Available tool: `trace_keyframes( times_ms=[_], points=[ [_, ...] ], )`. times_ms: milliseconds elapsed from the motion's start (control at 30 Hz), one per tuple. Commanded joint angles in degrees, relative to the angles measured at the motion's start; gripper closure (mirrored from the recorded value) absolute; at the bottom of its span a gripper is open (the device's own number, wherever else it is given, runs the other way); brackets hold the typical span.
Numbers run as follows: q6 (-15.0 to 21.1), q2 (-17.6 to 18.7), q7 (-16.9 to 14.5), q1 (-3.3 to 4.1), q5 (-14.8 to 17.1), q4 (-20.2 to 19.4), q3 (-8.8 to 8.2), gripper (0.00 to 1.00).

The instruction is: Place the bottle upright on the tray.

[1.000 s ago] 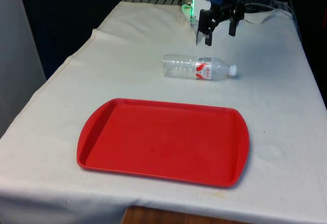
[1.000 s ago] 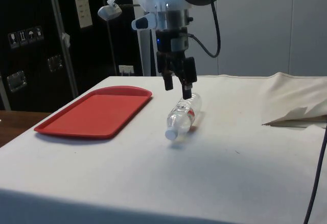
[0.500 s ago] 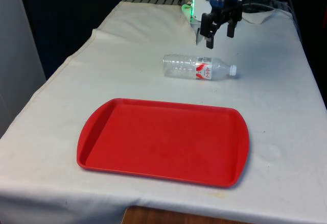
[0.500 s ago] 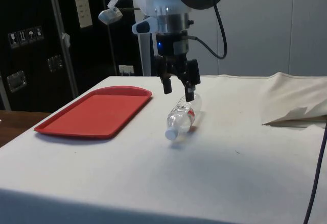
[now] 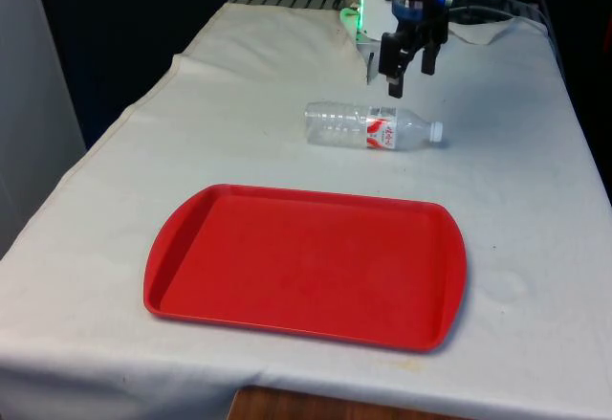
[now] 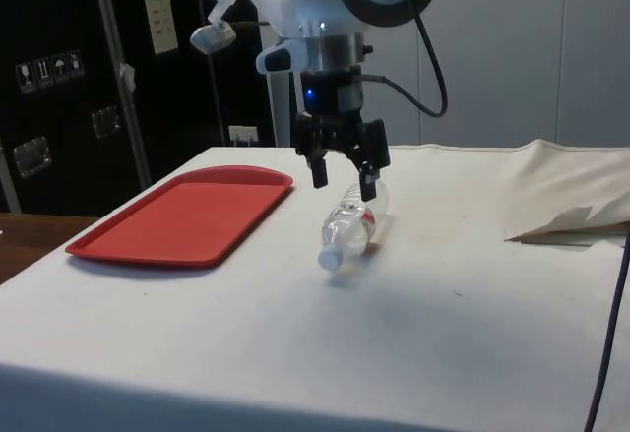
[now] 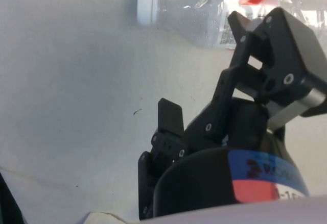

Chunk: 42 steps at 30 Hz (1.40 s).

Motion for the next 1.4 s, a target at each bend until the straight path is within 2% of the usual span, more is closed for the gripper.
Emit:
trace_keyframes(
  times_ms=[0, 67, 100, 133, 367, 633, 667, 700, 933, 967, 1000, 1233, 1267, 1300, 1367],
  points=[
    [0.9, 0.3, -0.7, 0.00, -0.3, -0.1, 0.00, 0.00],
    [1.0, 0.6, -2.1, 0.00, -0.3, -0.1, 0.00, 0.00],
    [0.1, 0.3, -1.8, 0.00, 0.0, 0.0, 0.00, 0.00],
    [1.1, 0.6, -2.6, 0.00, -0.3, -0.1, 0.00, 0.00],
    [0.8, 0.9, -5.6, 0.00, 0.0, 0.0, 0.00, 0.00],
    [2.1, 1.0, -10.1, -0.17, -0.2, -0.2, -0.11, 0.00],
    [1.2, 1.0, -10.0, -0.17, 0.0, 0.0, -0.11, 0.00],
    [2.2, 1.0, -10.6, -0.17, -0.2, -0.2, -0.17, 0.00],
    [2.6, 1.3, -14.3, -0.23, -0.2, -0.2, -0.23, 0.00],
    [1.5, 1.0, -13.8, -0.23, 0.0, 0.0, -0.23, 0.00],
    [2.7, 1.4, -14.7, -0.23, -0.2, -0.2, -0.23, 0.00],
    [3.3, 2.1, -18.3, -0.23, -0.3, -0.1, -0.23, 0.00],
    [2.3, 1.8, -18.0, -0.23, 0.0, 0.0, -0.23, 0.00],
    [3.5, 2.2, -19.3, -0.23, -0.4, -0.1, -0.23, 0.00],
    [3.6, 2.3, -20.1, -0.23, -0.5, -0.1, -0.23, 0.00]
  ],
)
